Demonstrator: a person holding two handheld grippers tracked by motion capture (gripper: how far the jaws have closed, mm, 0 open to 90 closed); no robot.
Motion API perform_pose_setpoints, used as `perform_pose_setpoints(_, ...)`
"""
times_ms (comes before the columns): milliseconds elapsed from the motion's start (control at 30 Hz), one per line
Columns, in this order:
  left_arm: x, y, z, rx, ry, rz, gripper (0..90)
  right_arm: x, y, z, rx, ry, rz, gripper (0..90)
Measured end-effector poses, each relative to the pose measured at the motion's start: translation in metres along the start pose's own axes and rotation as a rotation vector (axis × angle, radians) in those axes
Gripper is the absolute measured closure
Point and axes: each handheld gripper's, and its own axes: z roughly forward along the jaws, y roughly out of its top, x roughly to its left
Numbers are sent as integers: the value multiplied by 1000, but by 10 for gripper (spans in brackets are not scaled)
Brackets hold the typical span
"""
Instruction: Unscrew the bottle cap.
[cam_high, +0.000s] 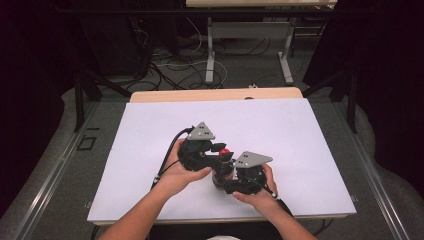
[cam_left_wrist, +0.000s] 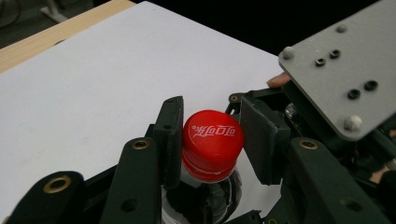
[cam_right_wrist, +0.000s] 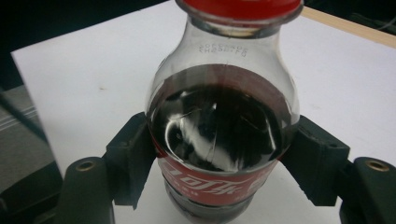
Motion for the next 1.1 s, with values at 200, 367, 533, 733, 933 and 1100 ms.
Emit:
perform_pose_setpoints(200, -12, 1, 8, -25, 107, -62, 616, 0, 0, 1, 20, -52, 34, 304)
perform_pose_setpoints(367, -12, 5, 10, -35, 122, -179, 617, 0, 1, 0, 18, -115, 40, 304)
perform_pose_setpoints(533, -10, 12, 7, -66, 127, -179, 617, -1, -1, 4, 40, -145, 48, 304)
perform_pose_setpoints(733, 0, 13, 0, -51, 145, -173, 616, -8, -3, 7, 34, -128, 56, 303)
perform_pose_setpoints(933, 18, 3, -6, -53, 182, -205, 616, -15, 0, 12, 8, -127, 68, 302)
perform_pose_setpoints(1100, 36, -10, -14, -47, 210, -224, 615, -25, 3, 20, 9, -143, 58, 302)
